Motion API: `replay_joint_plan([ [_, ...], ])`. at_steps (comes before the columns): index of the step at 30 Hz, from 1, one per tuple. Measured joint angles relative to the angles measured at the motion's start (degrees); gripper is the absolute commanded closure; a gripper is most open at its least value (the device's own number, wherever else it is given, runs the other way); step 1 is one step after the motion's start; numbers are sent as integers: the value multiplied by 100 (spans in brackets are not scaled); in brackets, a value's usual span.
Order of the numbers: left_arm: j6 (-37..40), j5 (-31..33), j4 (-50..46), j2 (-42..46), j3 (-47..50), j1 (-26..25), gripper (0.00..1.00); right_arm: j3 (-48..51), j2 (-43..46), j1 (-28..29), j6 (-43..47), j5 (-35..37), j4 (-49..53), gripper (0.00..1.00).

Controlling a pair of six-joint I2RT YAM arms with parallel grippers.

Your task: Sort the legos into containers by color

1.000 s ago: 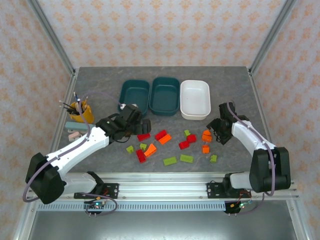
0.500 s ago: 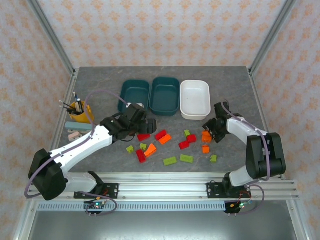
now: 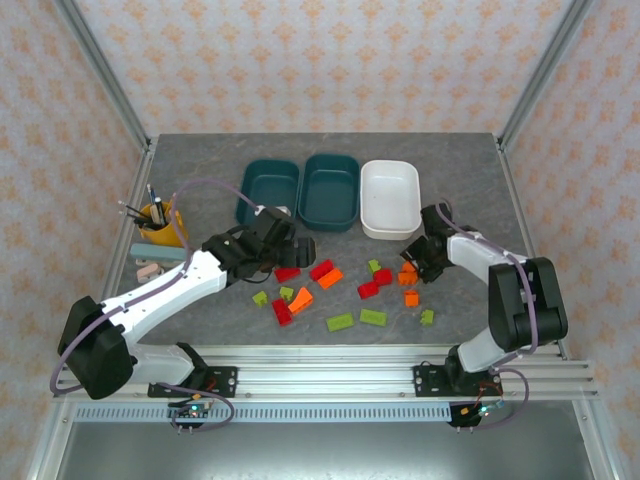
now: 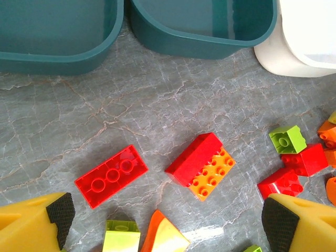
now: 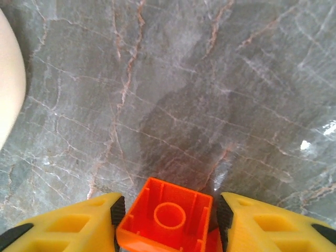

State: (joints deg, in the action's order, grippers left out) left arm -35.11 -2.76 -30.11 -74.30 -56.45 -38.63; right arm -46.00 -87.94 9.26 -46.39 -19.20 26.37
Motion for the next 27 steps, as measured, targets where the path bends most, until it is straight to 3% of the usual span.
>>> replay_joint_plan([
  [9, -72, 0, 0, 22, 0, 0, 5, -125, -79, 72, -111, -15, -44, 70],
  [19, -109, -116, -9, 63, -76, -39, 5, -358, 479, 111, 0, 315, 439, 71],
  [23, -170, -238, 2, -17, -560, -76, 5, -1078, 874, 179, 186, 485, 807, 71],
  [27, -249, -332, 50, -385, -1327, -74, 5, -2020, 599, 262, 450, 570, 927, 71],
])
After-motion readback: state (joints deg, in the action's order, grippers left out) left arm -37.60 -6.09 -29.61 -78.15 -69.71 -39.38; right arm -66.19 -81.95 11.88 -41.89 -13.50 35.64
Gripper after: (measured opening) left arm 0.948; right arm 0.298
